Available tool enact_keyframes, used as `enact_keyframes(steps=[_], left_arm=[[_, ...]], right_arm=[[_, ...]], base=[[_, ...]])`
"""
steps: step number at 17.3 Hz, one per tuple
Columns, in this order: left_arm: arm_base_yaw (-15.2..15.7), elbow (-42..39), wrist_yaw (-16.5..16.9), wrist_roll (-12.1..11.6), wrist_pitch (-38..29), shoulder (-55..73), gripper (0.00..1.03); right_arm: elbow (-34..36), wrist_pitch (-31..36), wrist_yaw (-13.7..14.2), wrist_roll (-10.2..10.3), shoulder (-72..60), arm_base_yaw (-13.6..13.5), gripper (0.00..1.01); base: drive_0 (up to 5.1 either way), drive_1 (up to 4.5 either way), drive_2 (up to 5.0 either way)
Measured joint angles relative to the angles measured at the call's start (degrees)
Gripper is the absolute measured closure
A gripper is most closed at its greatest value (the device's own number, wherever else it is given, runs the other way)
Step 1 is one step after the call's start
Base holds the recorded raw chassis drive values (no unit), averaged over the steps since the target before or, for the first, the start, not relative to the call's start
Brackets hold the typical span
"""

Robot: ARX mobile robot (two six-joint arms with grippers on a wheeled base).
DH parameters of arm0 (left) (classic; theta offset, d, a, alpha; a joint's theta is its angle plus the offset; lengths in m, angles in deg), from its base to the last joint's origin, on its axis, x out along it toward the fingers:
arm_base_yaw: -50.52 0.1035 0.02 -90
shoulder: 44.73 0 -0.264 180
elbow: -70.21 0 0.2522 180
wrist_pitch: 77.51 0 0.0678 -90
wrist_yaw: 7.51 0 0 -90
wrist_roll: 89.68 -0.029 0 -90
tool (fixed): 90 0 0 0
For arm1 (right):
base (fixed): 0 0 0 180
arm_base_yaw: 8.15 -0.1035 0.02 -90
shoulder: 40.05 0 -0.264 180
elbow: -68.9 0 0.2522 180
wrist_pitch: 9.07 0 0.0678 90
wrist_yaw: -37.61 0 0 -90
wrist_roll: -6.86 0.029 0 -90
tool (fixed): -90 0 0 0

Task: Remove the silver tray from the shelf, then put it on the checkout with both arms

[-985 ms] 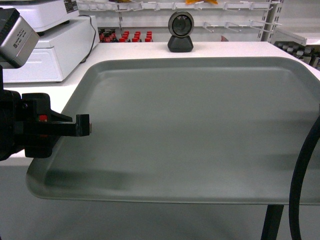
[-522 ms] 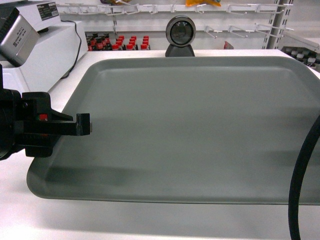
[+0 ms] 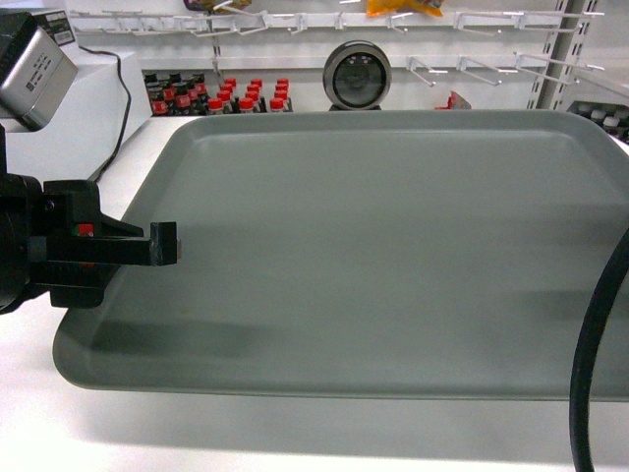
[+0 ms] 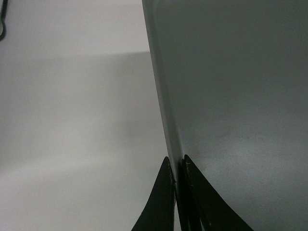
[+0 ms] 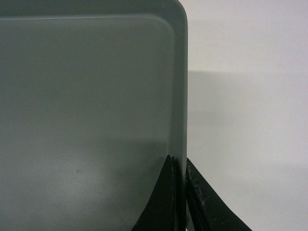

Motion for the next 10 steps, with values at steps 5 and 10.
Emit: enact_keyframes(steps=[5, 10], left_arm=[[0.00, 0.00, 0.02, 0.00, 0.02, 0.02, 1.00], [0.00, 0.00, 0.02, 0.00, 0.02, 0.02, 1.00]], right_arm=[[0.00, 0.00, -0.02, 0.00, 0.00, 0.00, 0.98], [0.00, 0.02, -0.02, 0.00, 0.00, 0.00, 0.98]], base=[[0.0, 0.00, 0.0], [0.0, 0.00, 0.0]])
